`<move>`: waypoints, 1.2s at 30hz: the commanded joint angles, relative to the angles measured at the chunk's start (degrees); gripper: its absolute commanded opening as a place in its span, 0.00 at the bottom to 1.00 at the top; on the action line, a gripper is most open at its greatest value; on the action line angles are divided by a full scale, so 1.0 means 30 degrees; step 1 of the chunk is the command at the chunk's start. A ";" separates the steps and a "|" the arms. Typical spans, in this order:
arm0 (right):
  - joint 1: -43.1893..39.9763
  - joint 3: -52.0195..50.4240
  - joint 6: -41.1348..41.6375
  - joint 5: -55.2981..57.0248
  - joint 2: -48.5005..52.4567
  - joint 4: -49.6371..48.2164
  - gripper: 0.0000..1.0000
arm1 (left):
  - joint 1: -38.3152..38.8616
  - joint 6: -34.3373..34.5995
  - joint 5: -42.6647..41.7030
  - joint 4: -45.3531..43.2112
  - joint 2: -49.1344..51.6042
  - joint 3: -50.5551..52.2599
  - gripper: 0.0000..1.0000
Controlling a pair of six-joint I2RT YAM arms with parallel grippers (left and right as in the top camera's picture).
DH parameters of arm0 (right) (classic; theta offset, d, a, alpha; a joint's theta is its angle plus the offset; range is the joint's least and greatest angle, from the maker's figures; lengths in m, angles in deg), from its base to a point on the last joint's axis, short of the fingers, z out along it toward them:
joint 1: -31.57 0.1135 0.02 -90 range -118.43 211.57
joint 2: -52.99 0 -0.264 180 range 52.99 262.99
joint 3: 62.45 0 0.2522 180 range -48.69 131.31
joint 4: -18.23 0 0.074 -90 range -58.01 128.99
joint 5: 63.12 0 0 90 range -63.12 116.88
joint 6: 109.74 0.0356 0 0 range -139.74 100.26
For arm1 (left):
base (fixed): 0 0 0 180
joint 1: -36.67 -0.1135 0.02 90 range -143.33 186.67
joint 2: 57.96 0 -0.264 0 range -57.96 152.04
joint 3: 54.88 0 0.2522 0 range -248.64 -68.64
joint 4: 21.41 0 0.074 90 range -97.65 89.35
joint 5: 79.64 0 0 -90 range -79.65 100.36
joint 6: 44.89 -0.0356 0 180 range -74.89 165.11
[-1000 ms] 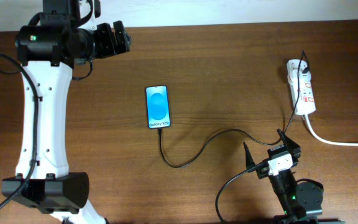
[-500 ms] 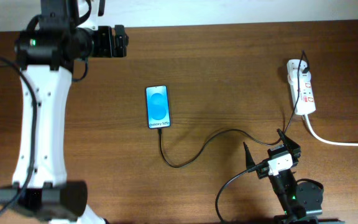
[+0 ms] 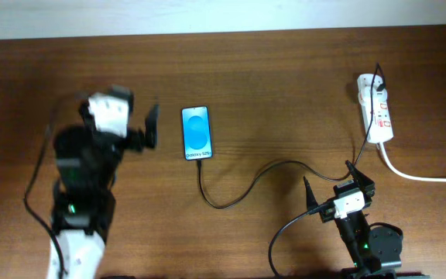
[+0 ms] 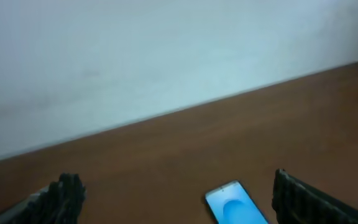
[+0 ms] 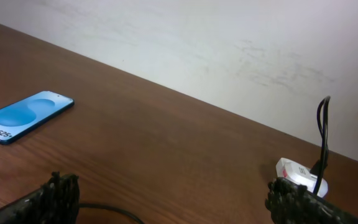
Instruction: Plug charger to phone and switch on socket
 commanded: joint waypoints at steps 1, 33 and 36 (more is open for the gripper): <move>-0.0138 -0.0131 -0.0058 0.0160 -0.0189 0.0087 0.98 | -0.0080 -0.1319 0.0517 -0.1902 -0.3483 0.3934 0.99; -0.0138 -0.0131 -0.0066 0.0160 -0.0189 0.0087 0.98 | -0.0066 -0.1304 0.3220 0.2885 -1.8651 1.3136 0.99; -0.0138 -0.0131 -0.0066 0.0160 -0.0189 0.0087 0.98 | -0.0066 -0.1304 0.3220 0.2885 -1.8651 1.3136 0.99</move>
